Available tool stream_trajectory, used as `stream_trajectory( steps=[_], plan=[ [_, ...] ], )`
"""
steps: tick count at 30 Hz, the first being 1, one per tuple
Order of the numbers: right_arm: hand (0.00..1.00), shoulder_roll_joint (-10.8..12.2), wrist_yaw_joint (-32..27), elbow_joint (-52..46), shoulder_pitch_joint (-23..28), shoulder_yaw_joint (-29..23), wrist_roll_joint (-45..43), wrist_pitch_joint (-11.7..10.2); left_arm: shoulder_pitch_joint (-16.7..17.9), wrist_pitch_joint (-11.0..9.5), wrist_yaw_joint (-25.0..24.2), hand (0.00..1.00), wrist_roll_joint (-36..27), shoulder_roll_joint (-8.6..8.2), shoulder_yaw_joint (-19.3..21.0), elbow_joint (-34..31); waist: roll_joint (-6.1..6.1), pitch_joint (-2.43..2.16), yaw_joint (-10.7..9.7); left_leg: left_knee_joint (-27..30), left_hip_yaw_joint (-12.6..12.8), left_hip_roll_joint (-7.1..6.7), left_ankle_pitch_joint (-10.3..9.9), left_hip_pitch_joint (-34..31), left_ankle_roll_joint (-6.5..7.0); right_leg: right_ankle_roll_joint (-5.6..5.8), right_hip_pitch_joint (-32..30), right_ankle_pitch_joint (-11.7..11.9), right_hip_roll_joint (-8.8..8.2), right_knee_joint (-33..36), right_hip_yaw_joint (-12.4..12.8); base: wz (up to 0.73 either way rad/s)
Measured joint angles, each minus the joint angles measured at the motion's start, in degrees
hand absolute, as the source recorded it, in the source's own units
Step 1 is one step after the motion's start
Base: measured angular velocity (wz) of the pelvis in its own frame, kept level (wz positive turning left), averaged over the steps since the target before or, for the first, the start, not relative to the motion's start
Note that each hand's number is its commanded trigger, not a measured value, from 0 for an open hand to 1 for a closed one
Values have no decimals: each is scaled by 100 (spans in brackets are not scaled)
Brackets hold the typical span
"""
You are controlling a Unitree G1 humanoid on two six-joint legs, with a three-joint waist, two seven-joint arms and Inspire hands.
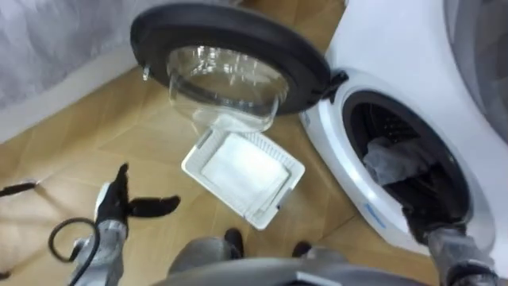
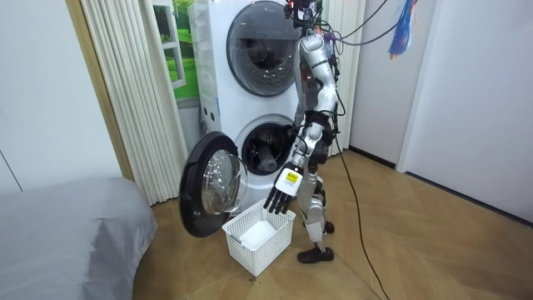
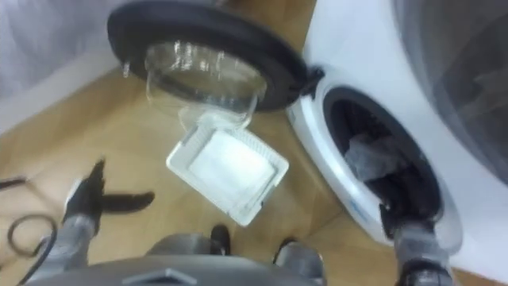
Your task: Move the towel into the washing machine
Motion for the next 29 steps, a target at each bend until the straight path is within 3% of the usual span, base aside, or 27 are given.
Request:
stream_trajectory(
  steps=[2, 6, 9, 15, 21, 29],
  plan=[
    [0, 53, 247, 10, 235, 154, -487, -13, 61, 3, 15, 0, -6, 1, 51, 183, -43, -3, -10, -81, -28, 14, -14, 206, -25, -6, 223, 13, 39, -135, -6, -12],
    [0, 70, 518, 212, 483, 273, -1746, -61, 183, 0, 13, 0, 23, -102, 53, 451, -87, 40, -14, -144, -31, 39, -42, 467, -81, -7, 485, 14, 94, -267, 67, -10],
    [0, 99, 616, 365, 583, 585, -2587, -143, 114, -16, 31, 0, 49, -126, 63, 744, -44, 78, -16, -177, -34, 114, -126, 581, -223, -7, 568, 14, 173, -300, 80, -13],
    [0, 329, 637, 632, 638, 827, -4142, -122, 85, 50, 122, 0, 118, -205, 79, 1228, 18, 85, -22, -279, 19, 129, -149, 716, -262, -31, 622, 28, 208, -339, 256, -10],
    [0, 504, 568, 829, 640, 1154, -4748, -116, 17, 210, 203, 0, 123, -355, 76, 1577, 48, 105, -23, -315, 12, 144, -167, 828, -280, -59, 715, 46, 228, -331, 288, -5],
    [0, 486, 550, 798, 525, 1137, -5450, -135, -73, 435, 155, 0, 651, -426, 291, 1632, 56, 96, -132, -296, 29, 176, -167, 835, -285, -83, 712, 61, 260, -319, 297, -1]
  ],
)
